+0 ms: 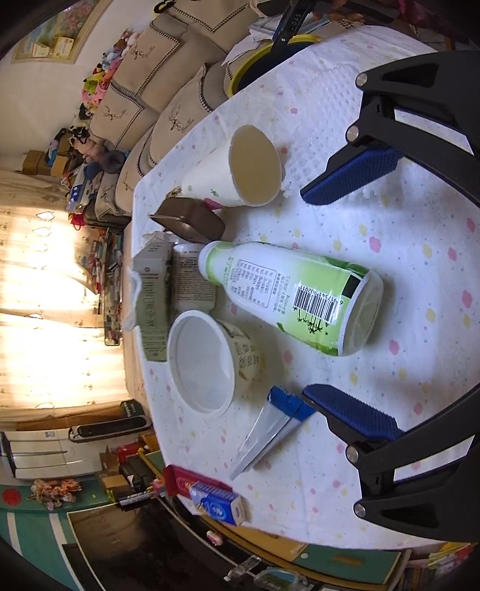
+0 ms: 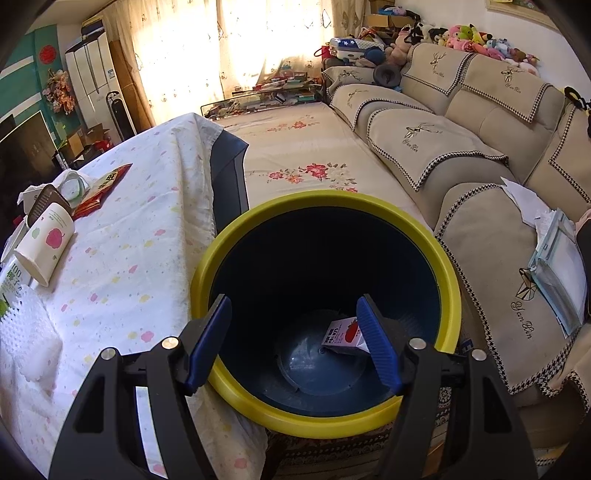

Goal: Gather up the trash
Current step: 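Grasp the green-labelled plastic milk bottle with the left gripper, then carry the bottle over the bin and open the left gripper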

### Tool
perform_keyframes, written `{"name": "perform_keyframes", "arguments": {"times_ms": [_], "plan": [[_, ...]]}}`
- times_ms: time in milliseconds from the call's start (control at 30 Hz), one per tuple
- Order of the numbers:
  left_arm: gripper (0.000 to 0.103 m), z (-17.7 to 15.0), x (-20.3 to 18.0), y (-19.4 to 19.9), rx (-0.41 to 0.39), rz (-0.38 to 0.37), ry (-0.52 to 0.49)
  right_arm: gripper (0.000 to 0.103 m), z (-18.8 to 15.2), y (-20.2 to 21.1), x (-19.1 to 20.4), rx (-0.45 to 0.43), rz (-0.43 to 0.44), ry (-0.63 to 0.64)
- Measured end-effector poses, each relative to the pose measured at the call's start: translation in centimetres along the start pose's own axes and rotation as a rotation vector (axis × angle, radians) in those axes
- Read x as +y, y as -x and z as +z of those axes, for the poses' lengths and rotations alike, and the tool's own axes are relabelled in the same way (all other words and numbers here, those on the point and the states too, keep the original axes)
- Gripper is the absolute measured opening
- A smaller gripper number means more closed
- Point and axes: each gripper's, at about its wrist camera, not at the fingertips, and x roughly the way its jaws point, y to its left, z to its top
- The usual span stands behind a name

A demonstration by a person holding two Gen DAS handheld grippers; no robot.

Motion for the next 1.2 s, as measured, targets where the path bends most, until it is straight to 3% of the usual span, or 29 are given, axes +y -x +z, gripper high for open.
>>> {"name": "perform_keyframes", "arguments": {"times_ms": [200, 267, 333, 500, 733, 967, 1200], "plan": [[0.076, -0.2, 0.4, -2.6, 0.069, -0.033, 0.011, 0.067, 0.0, -0.2, 0.1, 0.007, 0.008, -0.001], [0.061, -0.2, 0.6, -3.1, 0.078, -0.050, 0.021, 0.067, -0.1, -0.3, 0.1, 0.009, 0.009, -0.001], [0.057, -0.3, 1.0, -3.5, 0.081, -0.071, 0.033, 0.067, -0.1, -0.4, 0.1, 0.012, 0.012, -0.001], [0.055, 0.0, 0.8, -1.6, -0.003, -0.054, 0.026, 0.067, 0.1, -0.2, 0.1, 0.008, 0.020, -0.002], [0.051, 1.2, 0.0, 4.4, -0.135, -0.009, 0.000, 0.067, 0.0, 0.3, 0.1, -0.002, 0.034, -0.004], [0.051, 2.2, -1.6, 9.5, -0.203, -0.008, -0.043, 0.067, -0.2, 0.9, -0.2, -0.013, 0.046, -0.012], [0.051, 2.8, -4.5, 13.1, -0.247, -0.062, -0.079, 0.067, -0.1, 1.9, -0.8, -0.029, 0.055, -0.022]]}}
